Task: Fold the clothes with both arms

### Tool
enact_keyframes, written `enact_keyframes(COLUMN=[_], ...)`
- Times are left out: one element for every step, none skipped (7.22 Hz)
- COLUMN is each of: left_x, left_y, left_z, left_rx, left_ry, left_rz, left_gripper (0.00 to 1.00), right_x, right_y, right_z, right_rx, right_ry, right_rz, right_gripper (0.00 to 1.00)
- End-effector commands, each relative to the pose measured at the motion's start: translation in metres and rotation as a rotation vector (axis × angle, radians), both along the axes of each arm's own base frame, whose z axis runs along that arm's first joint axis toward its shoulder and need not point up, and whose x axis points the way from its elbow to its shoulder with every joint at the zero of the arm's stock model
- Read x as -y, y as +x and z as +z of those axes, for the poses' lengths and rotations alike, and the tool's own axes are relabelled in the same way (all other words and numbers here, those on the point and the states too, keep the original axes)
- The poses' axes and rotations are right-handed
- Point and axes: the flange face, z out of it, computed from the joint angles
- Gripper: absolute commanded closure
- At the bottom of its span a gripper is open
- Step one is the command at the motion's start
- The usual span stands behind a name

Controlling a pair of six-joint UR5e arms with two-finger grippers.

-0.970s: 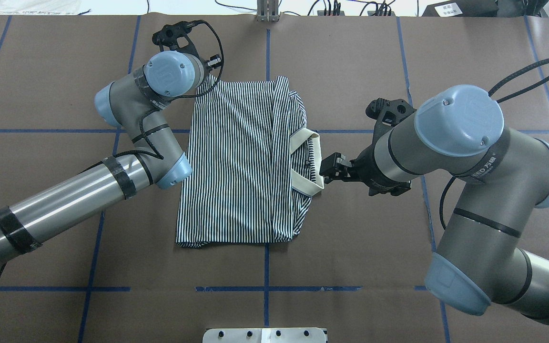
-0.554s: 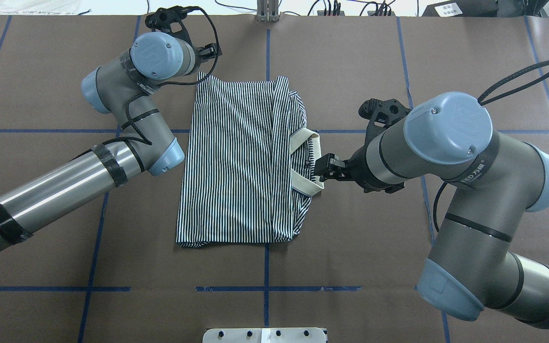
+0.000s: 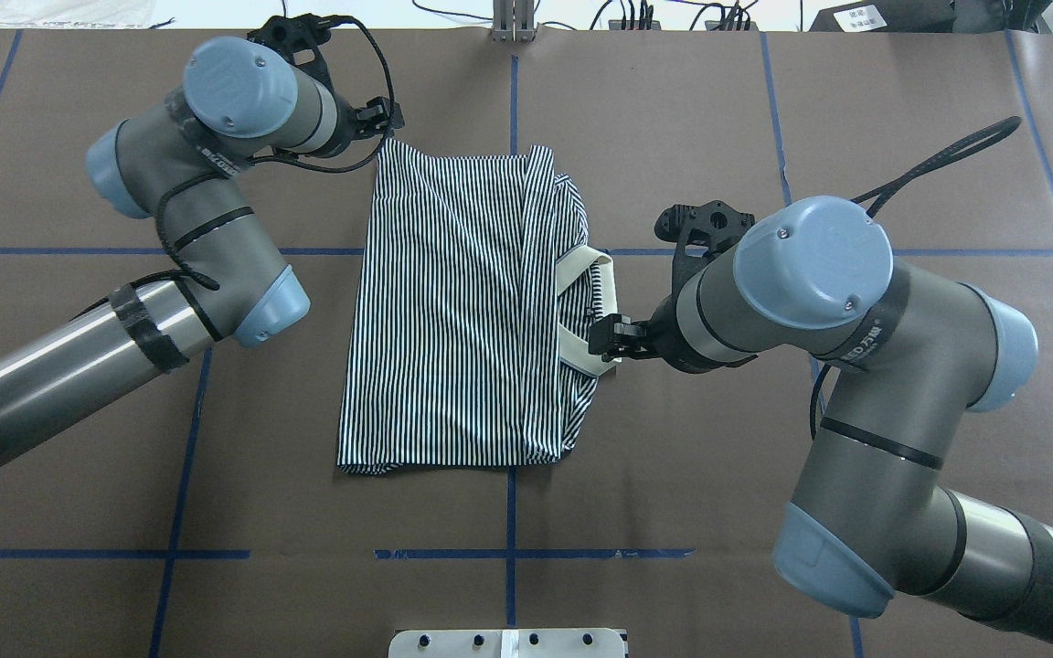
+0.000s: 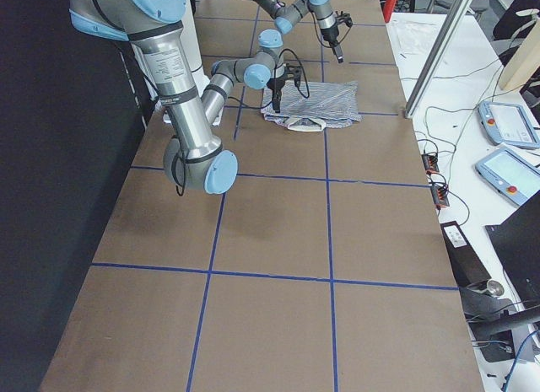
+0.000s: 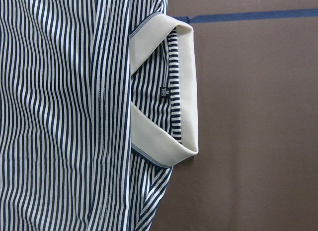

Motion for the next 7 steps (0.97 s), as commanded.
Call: enact_keyframes(left_x=[-0.035,-0.036,-0.039,-0.041,-0.041,-0.042,-0.041], left_y=[-0.028,-0.031,-0.036,-0.039,-0.039,-0.039,-0.039], left_z=[0.002,0.012,0.021,0.023,0.022,0.022,0.022], left_rx=[0.003,0.023,0.044,0.044,0.043,0.041,0.042], left_ry=[-0.018,-0.007,0.012,0.012,0.013,0.014,0.013], left_rz=[0.035,0.052,0.068,0.068,0.068,0.069,0.069], left_gripper=[0.00,0.00,0.00,0.00,0.00,0.00,0.00], right_x=[-0.014,-0.014,-0.019,-0.023,-0.026,-0.037,-0.045], right_y=[-0.057,-0.080,-0.095,-0.101,-0.102,-0.110,-0.116], right_z=[-0.014,-0.022,-0.032,-0.043,-0.050,-0.046,-0.045], right_rx=[-0.067,-0.080,-0.086,-0.098,-0.127,-0.167,-0.181], right_ry=[0.039,0.046,0.083,0.196,0.363,0.488,0.558], right_rz=[-0.013,-0.015,-0.035,-0.093,-0.202,-0.298,-0.376], right_gripper=[0.00,0.00,0.02,0.04,0.04,0.04,0.10])
